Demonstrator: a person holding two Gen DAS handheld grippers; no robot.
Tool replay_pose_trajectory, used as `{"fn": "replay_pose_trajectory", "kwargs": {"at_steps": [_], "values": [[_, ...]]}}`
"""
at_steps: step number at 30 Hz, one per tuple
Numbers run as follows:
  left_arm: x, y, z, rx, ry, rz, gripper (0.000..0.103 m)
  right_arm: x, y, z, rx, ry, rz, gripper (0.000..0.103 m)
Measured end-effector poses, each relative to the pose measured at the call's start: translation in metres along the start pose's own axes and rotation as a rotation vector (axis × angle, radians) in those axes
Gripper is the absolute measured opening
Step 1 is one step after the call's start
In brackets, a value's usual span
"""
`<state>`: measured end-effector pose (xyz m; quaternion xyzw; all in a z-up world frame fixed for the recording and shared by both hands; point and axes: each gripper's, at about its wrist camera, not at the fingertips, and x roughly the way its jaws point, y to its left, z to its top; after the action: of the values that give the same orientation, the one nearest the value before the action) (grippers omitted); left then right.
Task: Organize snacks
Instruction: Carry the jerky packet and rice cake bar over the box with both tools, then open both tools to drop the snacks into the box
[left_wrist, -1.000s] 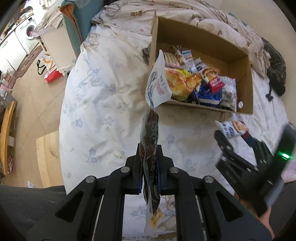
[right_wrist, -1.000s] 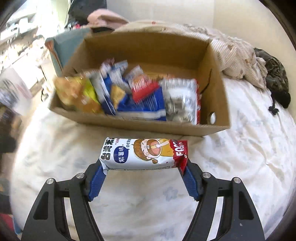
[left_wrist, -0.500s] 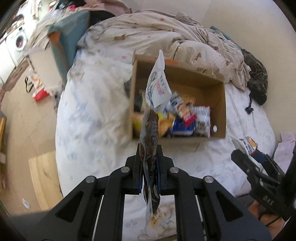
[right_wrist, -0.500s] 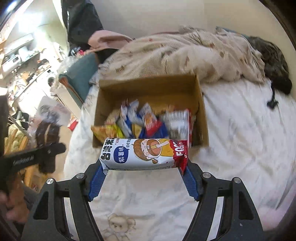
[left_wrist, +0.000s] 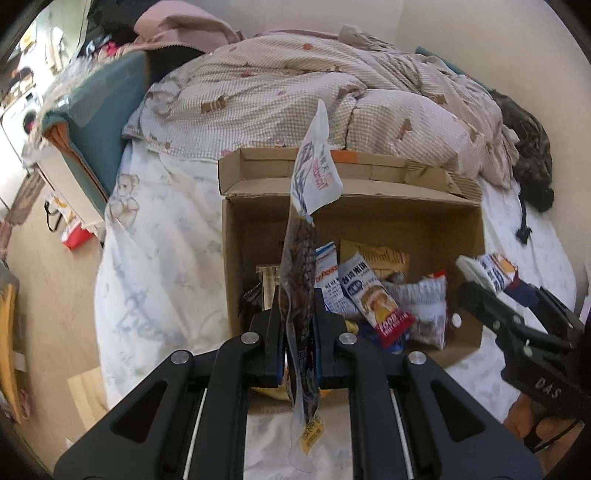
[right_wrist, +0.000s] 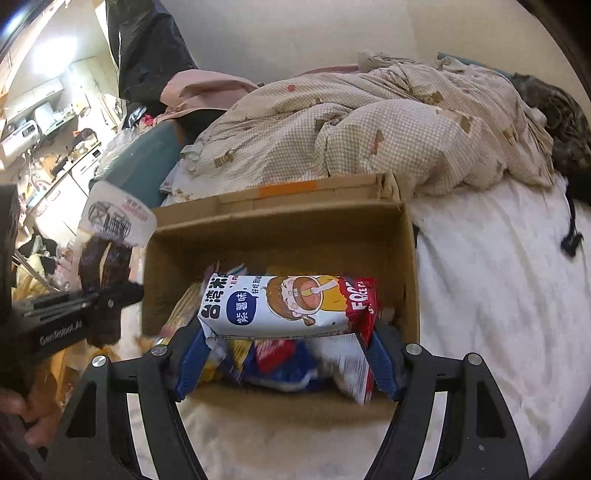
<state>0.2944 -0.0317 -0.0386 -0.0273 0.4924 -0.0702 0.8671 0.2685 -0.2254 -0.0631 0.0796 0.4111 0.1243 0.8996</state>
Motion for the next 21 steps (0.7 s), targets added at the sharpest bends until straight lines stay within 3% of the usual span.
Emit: {"fn": "replay_pose_trajectory", "kwargs": {"at_steps": [4,7,13,21], "values": [[0.020,0.000,0.001,-0.010,0.021,-0.007,0.009,0.020,-0.001,0.001,-0.008,0.015,0.000,0.077],[0.031,0.000,0.004,-0.014,0.056,-0.055,0.009,0.028,-0.001,0.002,0.004,0.031,0.014,0.078],[0.036,-0.001,0.010,0.004,0.040,-0.045,0.009,0.039,0.005,0.000,-0.040,0.051,0.015,0.079],[0.039,0.003,0.008,0.003,0.036,-0.054,0.009,0.046,-0.009,0.003,0.044,0.068,0.032,0.082]]}}
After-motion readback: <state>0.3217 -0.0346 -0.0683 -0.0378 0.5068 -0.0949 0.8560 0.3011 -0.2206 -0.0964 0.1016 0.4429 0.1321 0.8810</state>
